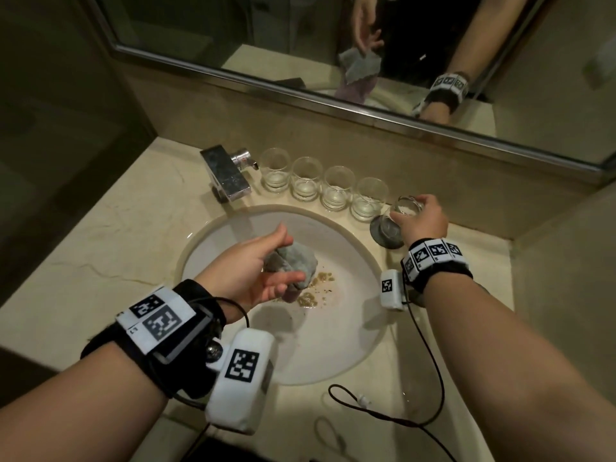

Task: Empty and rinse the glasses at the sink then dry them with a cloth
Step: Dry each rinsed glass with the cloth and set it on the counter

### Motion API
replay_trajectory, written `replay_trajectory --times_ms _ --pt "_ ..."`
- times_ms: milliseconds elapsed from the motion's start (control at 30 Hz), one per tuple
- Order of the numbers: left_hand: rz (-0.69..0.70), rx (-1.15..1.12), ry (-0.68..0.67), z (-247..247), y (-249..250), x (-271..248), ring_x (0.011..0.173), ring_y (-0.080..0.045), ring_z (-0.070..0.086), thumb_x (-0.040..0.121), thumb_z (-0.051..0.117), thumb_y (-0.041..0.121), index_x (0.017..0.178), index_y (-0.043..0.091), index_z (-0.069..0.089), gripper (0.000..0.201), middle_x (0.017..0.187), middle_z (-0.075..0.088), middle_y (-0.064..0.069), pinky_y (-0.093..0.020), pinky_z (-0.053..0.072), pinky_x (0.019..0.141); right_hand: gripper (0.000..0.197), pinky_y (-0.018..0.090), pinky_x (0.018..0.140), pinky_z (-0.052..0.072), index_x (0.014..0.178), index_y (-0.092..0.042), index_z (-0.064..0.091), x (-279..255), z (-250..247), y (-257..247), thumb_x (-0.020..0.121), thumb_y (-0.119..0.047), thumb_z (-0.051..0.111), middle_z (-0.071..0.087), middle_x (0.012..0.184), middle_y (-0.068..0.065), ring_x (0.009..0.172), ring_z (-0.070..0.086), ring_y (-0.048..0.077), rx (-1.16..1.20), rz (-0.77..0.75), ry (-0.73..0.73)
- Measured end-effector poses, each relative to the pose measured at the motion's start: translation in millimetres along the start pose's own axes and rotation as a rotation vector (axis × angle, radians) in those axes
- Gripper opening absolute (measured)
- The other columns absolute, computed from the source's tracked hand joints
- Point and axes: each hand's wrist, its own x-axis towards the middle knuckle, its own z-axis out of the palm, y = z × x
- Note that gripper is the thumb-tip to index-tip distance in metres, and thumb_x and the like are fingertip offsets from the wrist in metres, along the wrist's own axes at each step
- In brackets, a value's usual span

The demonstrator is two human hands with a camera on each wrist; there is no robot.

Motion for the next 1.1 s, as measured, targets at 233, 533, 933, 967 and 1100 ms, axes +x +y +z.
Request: replay_trajectory --times_ms 233,533,933,967,1100 --pt "-0.003 -0.004 0.019 -2 -3 0 0.067 -0.018 0.072 0.094 0.054 0.042 0.122 0.011 0.057 0.042 0.11 0.056 -0.007 -0.019 0.049 0.044 0.05 0.039 0.089 0.051 0.112 -0.02 0.057 2 9 6 0.069 -0.029 0.083 0.064 0.112 0.007 0.111 0.056 0.029 0.01 -0.033 -0.013" --pt "-0.009 -0.018 0.028 -8 -5 0 0.067 -0.019 0.072 0.093 0.055 0.041 0.116 0.012 0.059 0.037 0.106 0.058 -0.009 -0.019 0.049 0.043 0.052 0.044 0.093 0.05 0.109 -0.017 0.056 2 17 2 0.068 -0.031 0.084 0.062 0.115 0.008 0.111 0.055 0.03 -0.022 -0.068 0.001" --pt "0.001 -0.047 0.041 -13 -2 5 0.066 -0.02 0.072 0.093 0.055 0.04 0.118 0.011 0.059 0.038 0.104 0.06 -0.009 -0.019 0.049 0.042 0.039 0.047 0.105 0.027 0.126 -0.02 0.054 -20 28 -34 0.087 -0.026 0.06 0.049 0.139 0.002 0.132 0.034 0.027 -0.642 -0.583 -0.076" --pt "-0.002 -0.051 0.043 -14 -3 5 0.066 -0.02 0.072 0.093 0.055 0.04 0.118 0.011 0.059 0.038 0.105 0.06 -0.008 -0.019 0.049 0.042 0.038 0.047 0.104 0.027 0.124 -0.018 0.054 -22 33 -39 0.087 -0.018 0.059 0.052 0.136 0.002 0.13 0.036 0.027 -0.683 -0.598 -0.103" --pt "-0.001 -0.058 0.049 -17 -3 4 0.065 -0.02 0.072 0.094 0.054 0.039 0.117 0.011 0.06 0.037 0.102 0.062 -0.009 -0.019 0.049 0.042 0.033 0.05 0.103 0.027 0.111 -0.014 0.06 -21 47 -49 0.079 -0.006 0.057 0.065 0.115 0.005 0.121 0.043 0.029 -0.746 -0.53 -0.138"
